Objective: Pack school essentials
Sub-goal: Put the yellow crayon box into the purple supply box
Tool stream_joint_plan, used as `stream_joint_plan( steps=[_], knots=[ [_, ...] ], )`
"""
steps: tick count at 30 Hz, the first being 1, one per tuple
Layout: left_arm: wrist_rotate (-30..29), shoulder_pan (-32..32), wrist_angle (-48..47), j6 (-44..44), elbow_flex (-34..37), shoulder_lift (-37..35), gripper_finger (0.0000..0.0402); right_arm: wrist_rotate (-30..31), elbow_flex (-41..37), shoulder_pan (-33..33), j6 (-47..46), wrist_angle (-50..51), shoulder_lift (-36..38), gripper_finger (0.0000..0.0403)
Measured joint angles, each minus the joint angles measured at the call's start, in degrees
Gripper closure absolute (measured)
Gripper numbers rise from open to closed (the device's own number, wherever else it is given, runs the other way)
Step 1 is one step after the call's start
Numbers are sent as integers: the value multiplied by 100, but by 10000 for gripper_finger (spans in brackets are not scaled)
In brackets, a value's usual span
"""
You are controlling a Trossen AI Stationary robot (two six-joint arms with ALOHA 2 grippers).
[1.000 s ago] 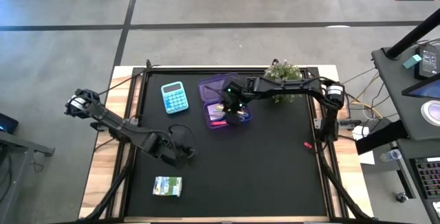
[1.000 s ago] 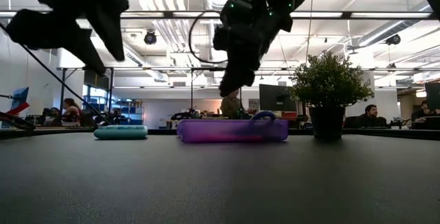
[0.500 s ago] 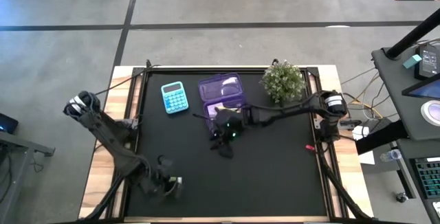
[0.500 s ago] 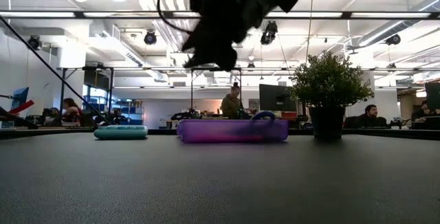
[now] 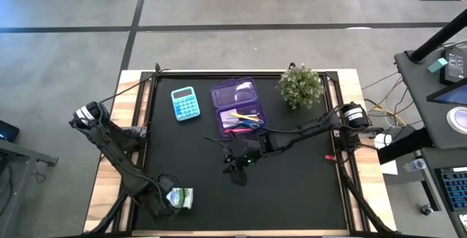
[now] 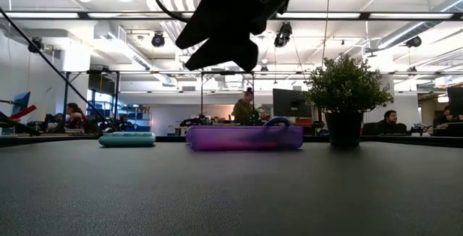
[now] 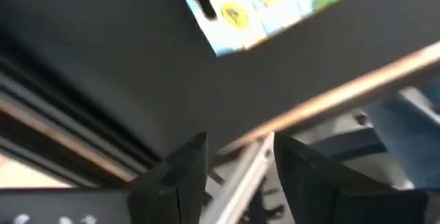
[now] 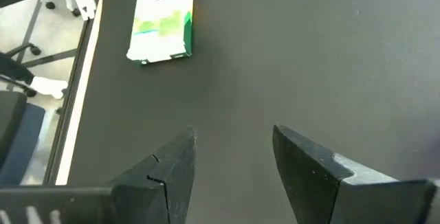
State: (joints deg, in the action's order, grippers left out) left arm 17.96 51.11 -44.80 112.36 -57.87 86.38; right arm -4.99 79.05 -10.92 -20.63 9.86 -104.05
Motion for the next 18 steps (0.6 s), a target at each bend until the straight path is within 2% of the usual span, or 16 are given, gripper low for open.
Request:
stream_joint_plan(
  steps=[12,18],
  knots=[
    [-114,-379,-12,-1234,17,1066,252,61,0,-57,-202,279,0,225],
    [-945,-1062,354,-1989,13,1171,252,65,0,-55,32,1013,0,227]
  ],
)
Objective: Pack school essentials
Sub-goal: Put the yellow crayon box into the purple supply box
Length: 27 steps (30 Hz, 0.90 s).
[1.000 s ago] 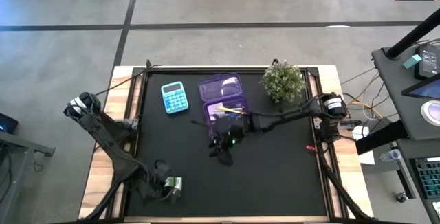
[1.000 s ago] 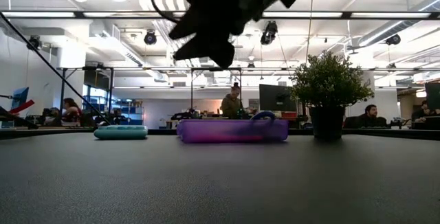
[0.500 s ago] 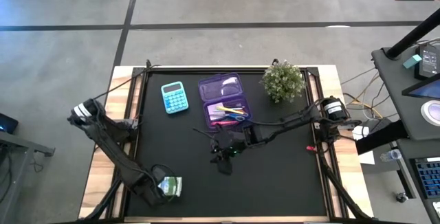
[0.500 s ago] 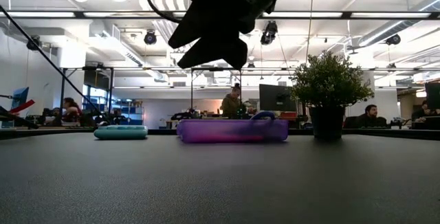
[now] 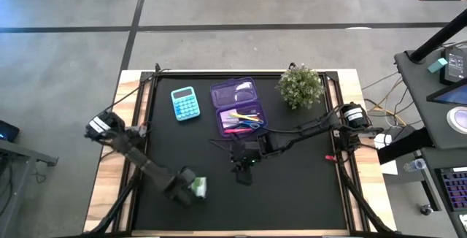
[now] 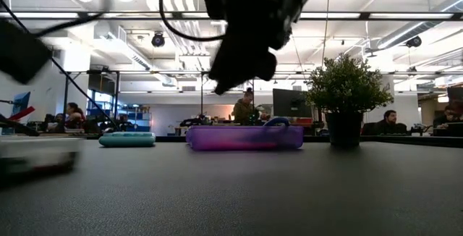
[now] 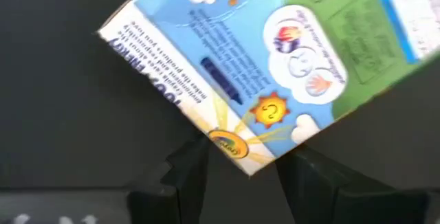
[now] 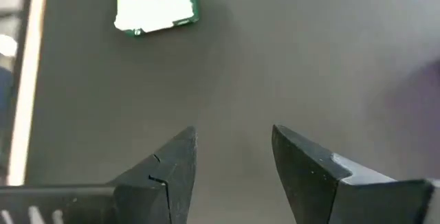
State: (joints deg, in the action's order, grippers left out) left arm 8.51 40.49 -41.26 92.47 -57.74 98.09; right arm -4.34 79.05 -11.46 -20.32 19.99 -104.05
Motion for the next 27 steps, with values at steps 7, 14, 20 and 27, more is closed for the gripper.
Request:
stream_joint_plan(
  steps=[7,14,20,27],
  knots=[
    [-937,-1131,230,-1350,-80,10,252,210,0,20,447,721,0,227],
    [-1554,-1713,331,-1937,-436,-154,252,588,-36,297,503,1024,0,227],
    [-2461,-1617,562,-1496,-549,-95,252,139,-170,805,375,888,0,227],
    [-2599,-1622,769,-1383,-500,284,252,-802,-371,1160,138,594,0,214]
  ],
)
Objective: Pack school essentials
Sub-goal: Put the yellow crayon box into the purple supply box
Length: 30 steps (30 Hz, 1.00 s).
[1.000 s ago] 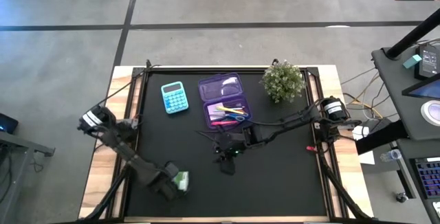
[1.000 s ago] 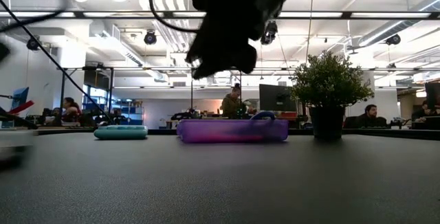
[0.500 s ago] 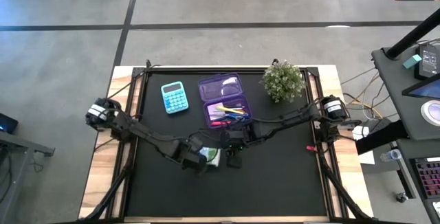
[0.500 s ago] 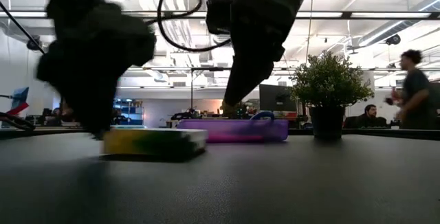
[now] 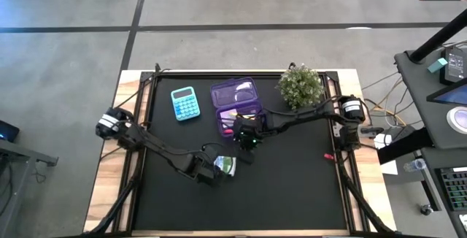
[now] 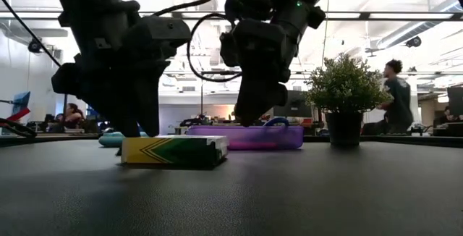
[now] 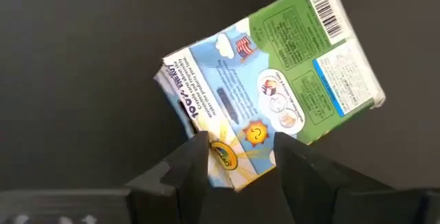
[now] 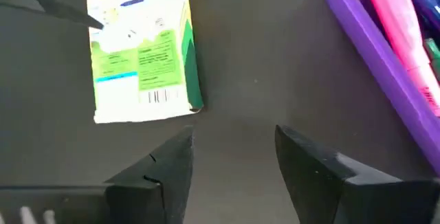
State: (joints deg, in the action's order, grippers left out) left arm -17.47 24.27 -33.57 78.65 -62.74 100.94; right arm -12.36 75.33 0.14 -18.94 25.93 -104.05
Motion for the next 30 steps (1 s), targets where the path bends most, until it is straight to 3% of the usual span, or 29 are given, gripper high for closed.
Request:
stream_joint_plan(
  steps=[4,17,30],
  knots=[
    [-5,148,14,149,13,33,252,-50,-11,-40,-85,-173,0,195],
    [-223,928,40,662,81,267,252,-1263,-46,-259,-1045,-1205,-367,128],
    [-757,1330,10,652,167,316,252,-1522,-1,-652,-1935,-2595,-1180,103]
  ],
)
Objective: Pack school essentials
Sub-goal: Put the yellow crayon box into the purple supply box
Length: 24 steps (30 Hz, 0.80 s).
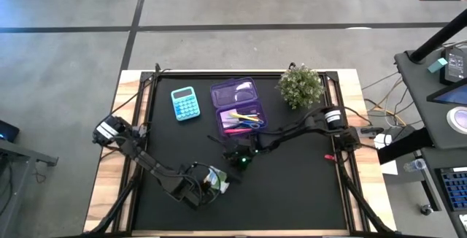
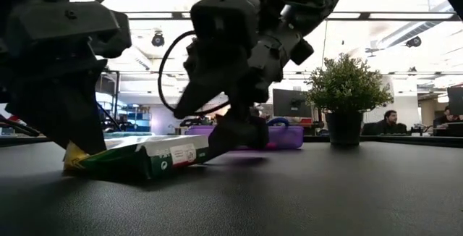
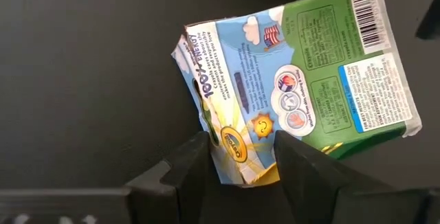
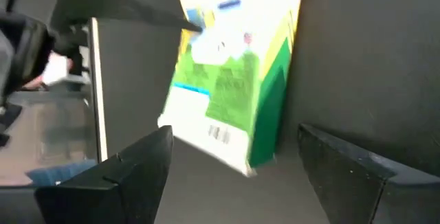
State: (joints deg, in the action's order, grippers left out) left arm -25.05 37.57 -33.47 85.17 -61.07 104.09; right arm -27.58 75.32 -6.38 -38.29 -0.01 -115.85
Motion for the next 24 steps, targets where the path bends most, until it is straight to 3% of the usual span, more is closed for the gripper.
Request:
stream_joint_plan(
  steps=[7,15,19,24],
  knots=[
    [-218,20,7,4,176,-11,252,-84,10,-109,-607,-873,-341,104],
    [-489,16,-18,3,208,-9,252,253,27,-220,-722,-929,-396,134],
    [-601,9,-54,0,195,-31,252,485,55,-233,-732,-742,-401,177],
    [-698,-3,-57,-4,197,-70,252,573,62,-241,-736,-482,-407,266]
  ],
)
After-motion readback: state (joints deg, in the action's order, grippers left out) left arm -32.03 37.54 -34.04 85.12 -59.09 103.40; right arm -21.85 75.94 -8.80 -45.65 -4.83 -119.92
